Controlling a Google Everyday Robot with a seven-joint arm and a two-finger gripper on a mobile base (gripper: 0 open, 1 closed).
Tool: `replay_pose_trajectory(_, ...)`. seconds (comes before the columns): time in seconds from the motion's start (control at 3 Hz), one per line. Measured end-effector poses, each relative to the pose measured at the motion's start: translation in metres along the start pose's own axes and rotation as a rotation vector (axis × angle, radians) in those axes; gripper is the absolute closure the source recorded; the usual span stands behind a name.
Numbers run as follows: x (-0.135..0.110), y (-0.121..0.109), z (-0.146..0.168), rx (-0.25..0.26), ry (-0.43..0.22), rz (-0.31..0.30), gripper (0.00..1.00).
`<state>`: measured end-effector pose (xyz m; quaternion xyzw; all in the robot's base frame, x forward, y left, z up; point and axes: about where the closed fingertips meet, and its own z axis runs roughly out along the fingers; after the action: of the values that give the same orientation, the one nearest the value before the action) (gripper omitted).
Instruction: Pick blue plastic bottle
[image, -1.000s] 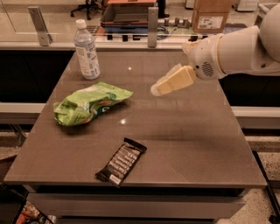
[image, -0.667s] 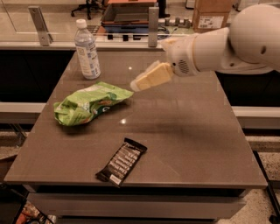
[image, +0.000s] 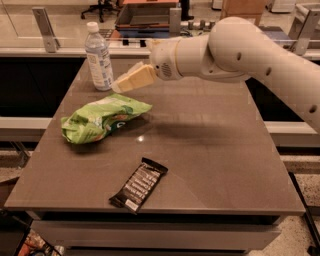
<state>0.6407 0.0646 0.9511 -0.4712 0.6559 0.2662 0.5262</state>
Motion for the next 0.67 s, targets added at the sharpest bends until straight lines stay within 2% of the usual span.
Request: replay_pose_trajectory(0.67,-0.008,-0.011,0.065,-0.014,-0.124,0.07,0.0)
